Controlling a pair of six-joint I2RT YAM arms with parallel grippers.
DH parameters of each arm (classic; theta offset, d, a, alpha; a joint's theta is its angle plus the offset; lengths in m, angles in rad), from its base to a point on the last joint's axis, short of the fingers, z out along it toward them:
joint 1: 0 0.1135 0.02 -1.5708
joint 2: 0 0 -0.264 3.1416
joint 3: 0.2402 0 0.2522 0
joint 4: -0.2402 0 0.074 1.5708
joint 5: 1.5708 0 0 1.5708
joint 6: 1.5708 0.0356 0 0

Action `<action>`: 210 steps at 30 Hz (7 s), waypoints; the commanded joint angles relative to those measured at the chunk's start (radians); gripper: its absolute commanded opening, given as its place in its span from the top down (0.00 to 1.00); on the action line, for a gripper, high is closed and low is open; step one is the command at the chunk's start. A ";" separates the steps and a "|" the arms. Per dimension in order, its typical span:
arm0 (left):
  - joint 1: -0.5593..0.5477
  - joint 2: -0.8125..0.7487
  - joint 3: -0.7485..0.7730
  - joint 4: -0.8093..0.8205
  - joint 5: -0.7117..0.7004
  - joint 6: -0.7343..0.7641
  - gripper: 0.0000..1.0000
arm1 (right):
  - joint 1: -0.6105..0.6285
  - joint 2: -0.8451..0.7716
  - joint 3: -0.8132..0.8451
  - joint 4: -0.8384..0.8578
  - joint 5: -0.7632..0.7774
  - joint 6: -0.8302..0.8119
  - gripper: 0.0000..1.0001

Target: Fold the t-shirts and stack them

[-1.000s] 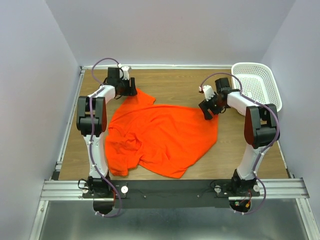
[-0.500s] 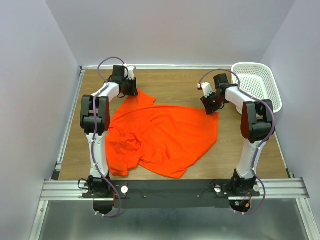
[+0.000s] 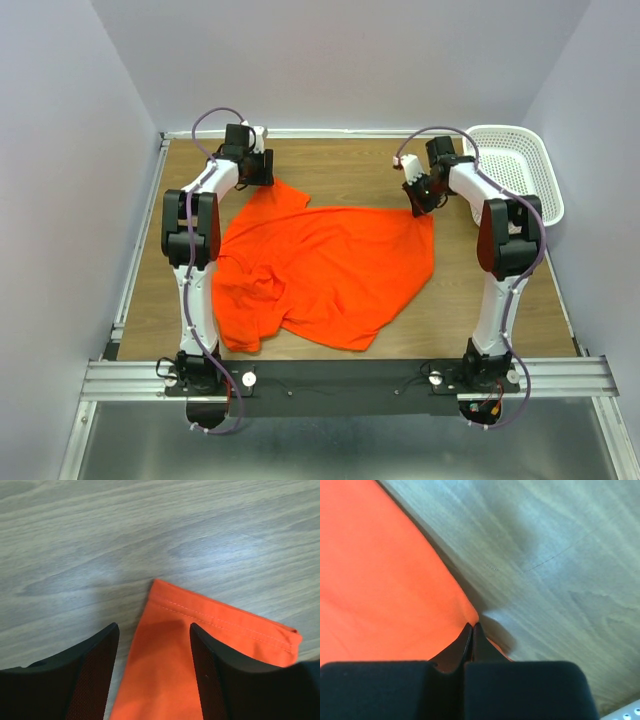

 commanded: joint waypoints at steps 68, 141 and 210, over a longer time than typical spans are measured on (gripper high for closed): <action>-0.749 -1.325 -1.412 0.197 -0.330 -1.152 0.27 | 0.006 -0.471 -0.556 0.016 -0.378 -0.374 0.34; -0.785 -1.835 -1.184 -0.217 -0.367 -1.163 1.00 | 0.370 -0.664 -0.817 0.218 0.047 -0.201 0.46; -0.785 -1.931 -1.207 -0.257 -0.330 -1.035 1.00 | 0.267 -0.744 -0.889 0.027 0.145 -0.091 0.65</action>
